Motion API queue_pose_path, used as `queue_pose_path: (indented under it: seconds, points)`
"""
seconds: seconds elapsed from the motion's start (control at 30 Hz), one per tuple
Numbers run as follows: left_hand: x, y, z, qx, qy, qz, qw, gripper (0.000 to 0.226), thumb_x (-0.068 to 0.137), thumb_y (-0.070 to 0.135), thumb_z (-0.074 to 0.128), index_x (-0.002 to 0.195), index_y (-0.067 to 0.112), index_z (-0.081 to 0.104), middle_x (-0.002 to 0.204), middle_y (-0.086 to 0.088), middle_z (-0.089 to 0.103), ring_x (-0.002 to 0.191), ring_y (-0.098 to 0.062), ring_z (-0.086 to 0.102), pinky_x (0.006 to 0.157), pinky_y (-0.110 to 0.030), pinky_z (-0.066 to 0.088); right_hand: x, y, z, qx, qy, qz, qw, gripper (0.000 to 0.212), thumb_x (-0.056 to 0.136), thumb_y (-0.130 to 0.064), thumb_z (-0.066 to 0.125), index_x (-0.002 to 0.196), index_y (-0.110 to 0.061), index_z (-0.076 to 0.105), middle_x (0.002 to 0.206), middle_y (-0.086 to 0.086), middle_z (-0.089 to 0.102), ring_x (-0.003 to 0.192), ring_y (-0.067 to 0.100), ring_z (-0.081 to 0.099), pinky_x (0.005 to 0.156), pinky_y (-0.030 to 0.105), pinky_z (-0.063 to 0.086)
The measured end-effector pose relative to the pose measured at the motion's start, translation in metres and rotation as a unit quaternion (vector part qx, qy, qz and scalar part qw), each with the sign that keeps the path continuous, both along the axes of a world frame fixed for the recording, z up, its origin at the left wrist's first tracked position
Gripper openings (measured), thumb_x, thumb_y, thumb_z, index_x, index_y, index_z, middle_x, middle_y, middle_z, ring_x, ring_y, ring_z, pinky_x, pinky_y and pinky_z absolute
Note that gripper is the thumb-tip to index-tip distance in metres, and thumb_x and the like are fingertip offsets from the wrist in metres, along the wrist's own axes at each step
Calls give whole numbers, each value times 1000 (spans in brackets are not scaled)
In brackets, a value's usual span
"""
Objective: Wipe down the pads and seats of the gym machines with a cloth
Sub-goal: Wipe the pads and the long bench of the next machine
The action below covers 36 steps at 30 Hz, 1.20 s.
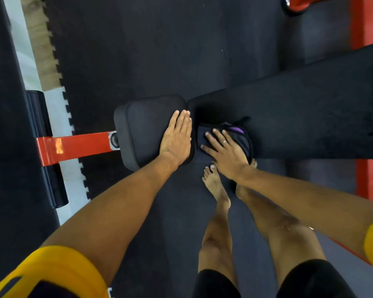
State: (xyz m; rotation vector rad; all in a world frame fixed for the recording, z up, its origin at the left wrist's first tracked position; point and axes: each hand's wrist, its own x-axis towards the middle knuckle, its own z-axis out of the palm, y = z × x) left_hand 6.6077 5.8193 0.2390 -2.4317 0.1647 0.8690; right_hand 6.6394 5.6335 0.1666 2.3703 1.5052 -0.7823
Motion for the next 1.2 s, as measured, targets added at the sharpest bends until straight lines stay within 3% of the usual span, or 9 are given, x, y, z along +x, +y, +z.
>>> queue_pose_path:
  seconds: [0.1, 0.23, 0.37, 0.53, 0.77, 0.83, 0.93, 1.07, 1.2]
  points:
    - [-5, -5, -3, 1, 2, -20, 1000, 64, 108, 37, 14, 158, -1, 1, 168, -20, 1, 156, -35, -3, 125, -54, -5, 11, 26, -5, 13, -20, -57, 998, 68, 108, -45, 35, 163, -29, -1, 169, 12, -18, 154, 39, -18, 123, 53, -17]
    - [-9, -6, -2, -9, 11, -24, 1000, 66, 108, 41, 14, 158, 0, 3, 168, -20, 2, 156, -35, -2, 125, -53, -2, -14, 56, -30, -29, -18, 63, 997, 62, 108, -45, 29, 163, -26, 7, 169, 14, -16, 154, 41, -19, 125, 56, -7]
    - [-21, -3, 4, -6, 21, -53, 998, 67, 108, 44, 12, 158, 0, 2, 168, -20, 1, 156, -35, -1, 126, -53, -1, -29, 23, -34, -13, -18, 134, 991, 69, 101, -36, 53, 162, -32, 22, 171, 10, -5, 155, 42, -11, 125, 60, -4]
    - [-20, -6, 1, -8, 14, -58, 998, 69, 107, 45, 13, 159, 0, 4, 167, -20, 2, 155, -37, -2, 125, -56, -3, -15, -35, -23, -26, -94, 205, 974, 68, 106, -28, 47, 163, -30, 9, 169, 11, -18, 154, 45, -10, 125, 60, 1]
    - [-21, -5, -6, -1, 12, -66, 998, 68, 107, 44, 13, 158, -1, 6, 167, -21, 5, 155, -38, 2, 124, -59, 0, -46, 40, -55, -48, -37, 167, 984, 77, 91, -43, 71, 157, -24, 36, 169, 11, 16, 155, 45, 1, 122, 66, -5]
    - [-20, -4, -5, 6, 9, -68, 998, 68, 107, 45, 13, 158, 0, 7, 167, -20, 5, 155, -38, 2, 124, -59, -2, -43, 42, -45, -44, -50, 187, 980, 76, 91, -48, 67, 156, -25, 36, 170, 10, 14, 155, 44, -2, 120, 65, -12]
    - [-20, -4, -2, 11, 16, -70, 997, 68, 107, 45, 14, 159, 0, 6, 168, -20, 5, 155, -37, 1, 124, -59, -3, -24, 9, -27, -6, -67, 204, 977, 55, 105, -36, 48, 157, -32, 33, 172, 6, 4, 157, 40, 0, 122, 60, -7]
    - [-18, -7, 0, 11, 21, -64, 998, 68, 107, 44, 13, 159, 1, 6, 168, -19, 3, 155, -38, 0, 123, -60, -3, 4, -56, -7, -22, -90, 225, 970, 60, 108, -29, 43, 162, -33, 17, 171, 7, -12, 156, 43, -5, 118, 60, -12]
    - [-20, -12, -3, 8, 19, -58, 998, 67, 107, 43, 13, 159, 2, 5, 168, -19, 3, 155, -39, -1, 123, -61, -3, 6, -30, 1, -28, -49, 212, 976, 67, 105, -28, 50, 161, -38, 16, 171, 7, -12, 156, 40, -9, 119, 60, -12]
